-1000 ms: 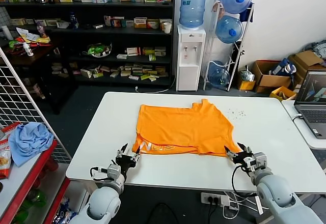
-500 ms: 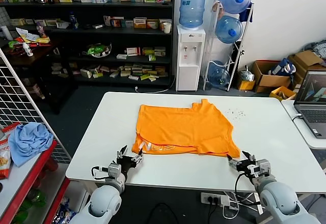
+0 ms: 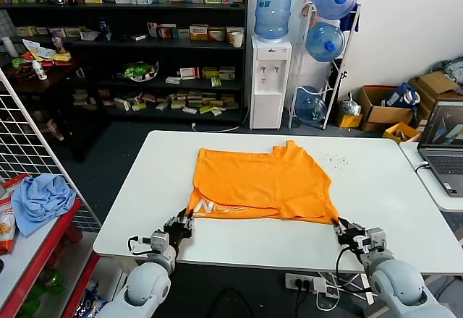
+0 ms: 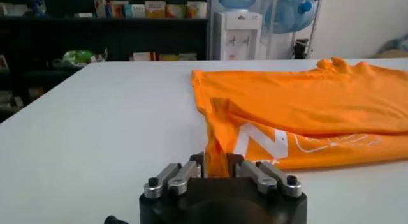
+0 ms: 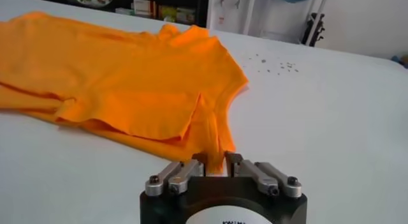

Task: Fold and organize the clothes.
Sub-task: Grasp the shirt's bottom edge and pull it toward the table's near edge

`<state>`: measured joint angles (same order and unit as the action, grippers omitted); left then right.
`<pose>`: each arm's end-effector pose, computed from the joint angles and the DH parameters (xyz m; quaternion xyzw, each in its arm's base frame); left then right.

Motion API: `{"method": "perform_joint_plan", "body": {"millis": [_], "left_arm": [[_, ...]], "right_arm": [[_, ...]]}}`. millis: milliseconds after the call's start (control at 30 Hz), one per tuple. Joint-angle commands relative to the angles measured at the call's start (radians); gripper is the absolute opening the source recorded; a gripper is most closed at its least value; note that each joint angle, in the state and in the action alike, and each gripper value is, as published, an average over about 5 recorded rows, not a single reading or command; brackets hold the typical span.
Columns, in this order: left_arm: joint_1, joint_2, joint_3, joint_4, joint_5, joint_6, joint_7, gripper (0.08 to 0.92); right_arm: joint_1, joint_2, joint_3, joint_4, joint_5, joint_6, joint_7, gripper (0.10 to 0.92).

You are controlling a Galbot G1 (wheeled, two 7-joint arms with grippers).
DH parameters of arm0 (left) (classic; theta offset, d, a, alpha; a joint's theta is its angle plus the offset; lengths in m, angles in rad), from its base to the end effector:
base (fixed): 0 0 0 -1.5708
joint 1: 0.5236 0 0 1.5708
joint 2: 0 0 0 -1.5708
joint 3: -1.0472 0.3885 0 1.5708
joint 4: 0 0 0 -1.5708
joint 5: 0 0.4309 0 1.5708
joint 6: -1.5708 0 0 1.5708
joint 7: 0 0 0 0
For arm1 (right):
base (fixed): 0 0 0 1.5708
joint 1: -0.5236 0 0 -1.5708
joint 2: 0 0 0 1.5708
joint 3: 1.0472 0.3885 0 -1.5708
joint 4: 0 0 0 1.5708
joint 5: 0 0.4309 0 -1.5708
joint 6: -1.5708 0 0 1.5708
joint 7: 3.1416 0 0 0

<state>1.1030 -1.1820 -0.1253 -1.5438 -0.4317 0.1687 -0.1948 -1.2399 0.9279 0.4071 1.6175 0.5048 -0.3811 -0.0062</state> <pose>0.3722 -0.0029 -0.4551 -0.0823 -0.9762 -0.0111 0.2001 0.3574 -0.1808 -0.4007 0.0579 -0.9515 0.0721 0.2935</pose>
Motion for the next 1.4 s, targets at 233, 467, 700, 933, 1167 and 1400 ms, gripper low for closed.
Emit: {"method": "perform_joint_plan", "body": {"millis": [233, 467, 700, 933, 1167, 1400], "left_arm": [[0.071, 0.069, -0.004, -0.143, -0.098, 0.046, -0.021, 0.099], [0.166, 0.126, -0.008, -0.278, -0.111, 0.058, -0.033, 0.096], [0.253, 0.167, 0.002, -0.352, -0.097, 0.061, -0.033, 0.096], [0.297, 0.184, 0.013, -0.379, -0.073, 0.096, -0.034, 0.096], [0.279, 0.191, -0.003, -0.404, -0.055, 0.130, -0.027, 0.108], [0.216, 0.235, -0.023, -0.439, -0.093, 0.163, -0.012, 0.282]], "right_arm": [[-0.066, -0.062, 0.041, 0.073, 0.021, -0.027, -0.002, 0.124], [-0.188, -0.108, 0.102, 0.138, 0.043, -0.037, -0.001, 0.124], [-0.351, -0.130, 0.183, 0.240, 0.052, -0.065, 0.018, 0.124], [-0.431, -0.126, 0.234, 0.305, 0.068, -0.104, 0.031, 0.124], [-0.407, -0.131, 0.249, 0.327, 0.087, -0.117, 0.048, 0.198], [-0.343, -0.166, 0.273, 0.362, 0.179, -0.151, 0.069, 0.397]]}}
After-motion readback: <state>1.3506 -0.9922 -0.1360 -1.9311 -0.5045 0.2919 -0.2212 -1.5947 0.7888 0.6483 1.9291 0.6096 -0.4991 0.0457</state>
